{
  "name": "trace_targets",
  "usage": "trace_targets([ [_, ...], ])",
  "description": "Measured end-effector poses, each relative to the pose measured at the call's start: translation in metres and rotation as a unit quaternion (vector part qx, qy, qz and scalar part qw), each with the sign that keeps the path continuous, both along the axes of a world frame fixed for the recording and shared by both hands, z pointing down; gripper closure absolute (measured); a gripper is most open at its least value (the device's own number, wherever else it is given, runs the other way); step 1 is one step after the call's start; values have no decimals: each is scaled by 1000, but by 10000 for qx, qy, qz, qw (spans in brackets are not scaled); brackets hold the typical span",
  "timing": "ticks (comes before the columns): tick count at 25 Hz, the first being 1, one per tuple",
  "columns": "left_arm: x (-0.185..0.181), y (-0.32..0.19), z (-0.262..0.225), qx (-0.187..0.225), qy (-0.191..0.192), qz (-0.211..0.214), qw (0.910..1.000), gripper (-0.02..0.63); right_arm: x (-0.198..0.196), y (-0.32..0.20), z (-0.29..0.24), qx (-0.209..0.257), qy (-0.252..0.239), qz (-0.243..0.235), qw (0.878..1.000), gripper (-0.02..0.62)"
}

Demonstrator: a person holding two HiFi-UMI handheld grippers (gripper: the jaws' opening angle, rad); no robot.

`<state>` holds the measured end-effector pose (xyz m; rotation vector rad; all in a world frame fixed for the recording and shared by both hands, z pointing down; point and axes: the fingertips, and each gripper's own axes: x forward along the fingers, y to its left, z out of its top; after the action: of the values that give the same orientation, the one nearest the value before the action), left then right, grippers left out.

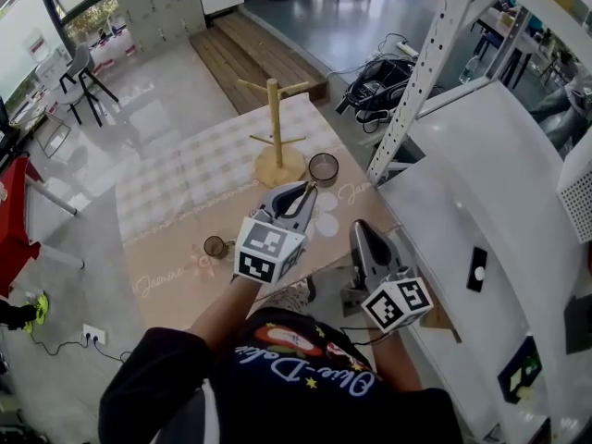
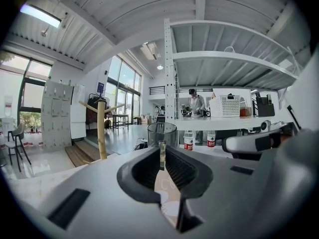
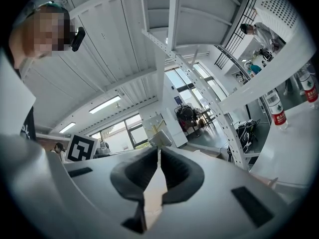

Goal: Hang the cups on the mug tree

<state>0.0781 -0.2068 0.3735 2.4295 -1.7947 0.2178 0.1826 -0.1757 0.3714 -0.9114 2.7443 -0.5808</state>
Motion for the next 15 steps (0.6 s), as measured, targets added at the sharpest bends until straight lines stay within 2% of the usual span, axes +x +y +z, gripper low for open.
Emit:
trace_targets([
  [15,-13,1,-6,21,17,-117,9999,568,-26,9,5,-59,19,-406,9992,569],
])
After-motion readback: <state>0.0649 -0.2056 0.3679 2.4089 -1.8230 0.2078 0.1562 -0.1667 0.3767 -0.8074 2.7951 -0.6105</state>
